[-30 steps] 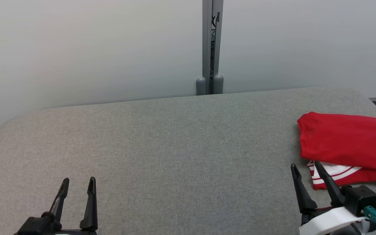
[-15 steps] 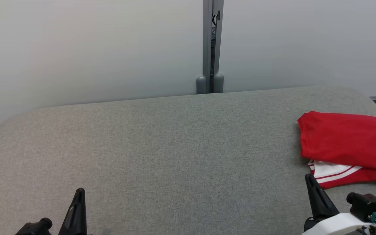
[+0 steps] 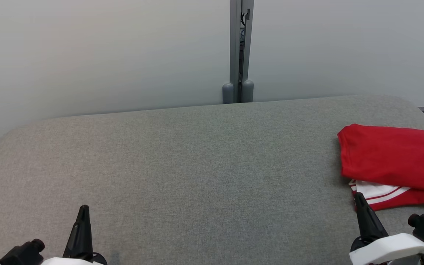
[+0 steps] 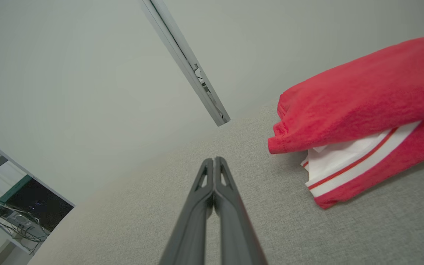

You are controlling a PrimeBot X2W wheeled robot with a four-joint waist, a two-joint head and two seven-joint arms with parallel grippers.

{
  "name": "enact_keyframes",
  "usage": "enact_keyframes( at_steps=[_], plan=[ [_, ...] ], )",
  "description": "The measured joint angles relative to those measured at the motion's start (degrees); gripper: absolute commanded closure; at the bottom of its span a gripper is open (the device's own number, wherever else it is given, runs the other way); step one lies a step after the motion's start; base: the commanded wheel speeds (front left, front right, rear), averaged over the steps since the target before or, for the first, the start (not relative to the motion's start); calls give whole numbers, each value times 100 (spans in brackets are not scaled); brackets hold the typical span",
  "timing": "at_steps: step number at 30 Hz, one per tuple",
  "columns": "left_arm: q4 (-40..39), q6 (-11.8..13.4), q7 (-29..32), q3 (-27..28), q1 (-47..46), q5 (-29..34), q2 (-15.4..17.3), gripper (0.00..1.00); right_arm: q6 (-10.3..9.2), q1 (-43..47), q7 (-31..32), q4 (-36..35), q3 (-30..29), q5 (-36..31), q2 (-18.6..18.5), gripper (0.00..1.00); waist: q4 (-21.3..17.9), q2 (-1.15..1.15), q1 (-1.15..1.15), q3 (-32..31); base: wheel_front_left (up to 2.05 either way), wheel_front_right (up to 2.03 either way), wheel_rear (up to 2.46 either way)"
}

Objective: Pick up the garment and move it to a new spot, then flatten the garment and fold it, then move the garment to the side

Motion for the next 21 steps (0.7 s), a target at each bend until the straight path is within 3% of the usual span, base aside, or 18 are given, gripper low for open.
enact_keyframes(
  at_steps=[21],
  plan=[
    [87, -1, 460, 104, -332, -1741, 1, 100, 0, -118, 459, -93, -322, 1675, 68, 100, 48, 0, 0, 89, 0, 0, 0]
  ],
)
